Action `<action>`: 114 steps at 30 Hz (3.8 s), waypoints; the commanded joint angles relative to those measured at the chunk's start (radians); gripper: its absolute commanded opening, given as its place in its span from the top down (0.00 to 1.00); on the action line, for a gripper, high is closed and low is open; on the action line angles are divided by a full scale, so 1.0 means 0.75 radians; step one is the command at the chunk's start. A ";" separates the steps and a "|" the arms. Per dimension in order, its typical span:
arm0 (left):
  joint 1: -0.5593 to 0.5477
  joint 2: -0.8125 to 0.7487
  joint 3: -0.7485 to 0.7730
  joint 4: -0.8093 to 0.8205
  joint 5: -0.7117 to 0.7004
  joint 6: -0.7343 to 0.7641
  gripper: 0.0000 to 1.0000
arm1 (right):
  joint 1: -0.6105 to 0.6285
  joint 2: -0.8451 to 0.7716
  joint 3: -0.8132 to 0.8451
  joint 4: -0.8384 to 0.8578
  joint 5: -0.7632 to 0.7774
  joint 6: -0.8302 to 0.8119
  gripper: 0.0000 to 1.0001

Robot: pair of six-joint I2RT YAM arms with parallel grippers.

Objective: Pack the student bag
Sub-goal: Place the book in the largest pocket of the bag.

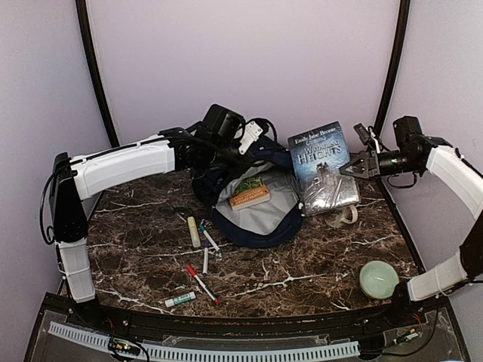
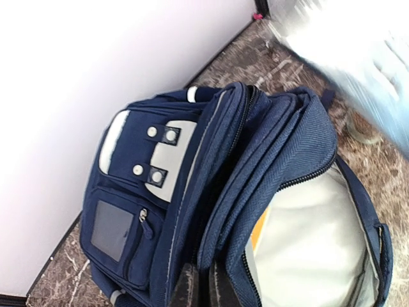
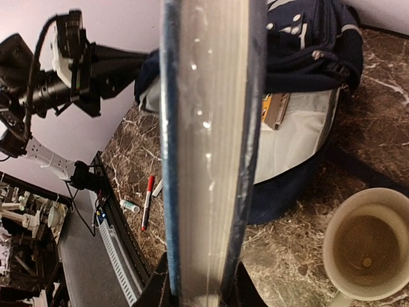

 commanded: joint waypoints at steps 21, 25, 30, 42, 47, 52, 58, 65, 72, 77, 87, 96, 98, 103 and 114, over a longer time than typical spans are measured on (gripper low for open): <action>0.082 -0.031 0.208 0.115 -0.040 -0.084 1.00 | 0.548 0.345 -0.026 0.136 -0.123 0.015 1.00; 0.083 -0.055 0.167 0.127 -0.015 -0.103 1.00 | 0.574 0.506 0.059 0.151 -0.154 0.075 1.00; 0.081 -0.098 0.081 0.180 0.051 -0.114 1.00 | 0.598 0.640 0.153 0.225 -0.205 0.237 1.00; 0.074 -0.147 0.009 0.191 0.059 -0.128 1.00 | 0.589 0.861 0.173 0.696 -0.177 0.691 1.00; 0.067 -0.188 -0.033 0.218 0.050 -0.122 1.00 | 0.582 0.914 0.171 0.917 -0.170 0.860 1.00; 0.068 -0.194 -0.042 0.217 0.058 -0.115 1.00 | 0.577 1.003 0.245 1.069 -0.157 0.997 1.00; 0.060 -0.203 -0.053 0.219 0.053 -0.108 1.00 | 0.557 1.093 0.342 1.057 -0.063 1.009 1.00; 0.058 -0.237 -0.105 0.251 0.036 -0.099 1.00 | 0.551 1.096 0.332 1.078 -0.029 1.044 1.00; 0.057 -0.265 -0.145 0.273 0.025 -0.093 1.00 | 0.547 1.030 0.342 0.975 0.055 0.968 0.73; 0.058 -0.273 -0.167 0.289 0.015 -0.090 1.00 | 0.550 0.921 0.347 0.791 0.249 0.831 0.62; 0.058 -0.276 -0.208 0.322 0.006 -0.089 1.00 | 0.623 0.713 0.198 0.592 0.470 0.580 0.55; 0.058 -0.300 -0.270 0.389 -0.001 -0.109 1.00 | 0.807 0.469 0.057 0.499 0.556 0.272 0.58; 0.057 -0.302 -0.275 0.397 0.003 -0.117 1.00 | 0.844 0.430 0.032 0.468 0.587 0.191 0.61; 0.057 -0.314 -0.286 0.421 0.023 -0.130 1.00 | 0.964 0.459 0.091 0.271 0.741 -0.230 0.74; 0.058 -0.329 -0.287 0.395 0.036 -0.126 1.00 | 1.098 0.509 0.107 0.467 1.258 -0.763 0.62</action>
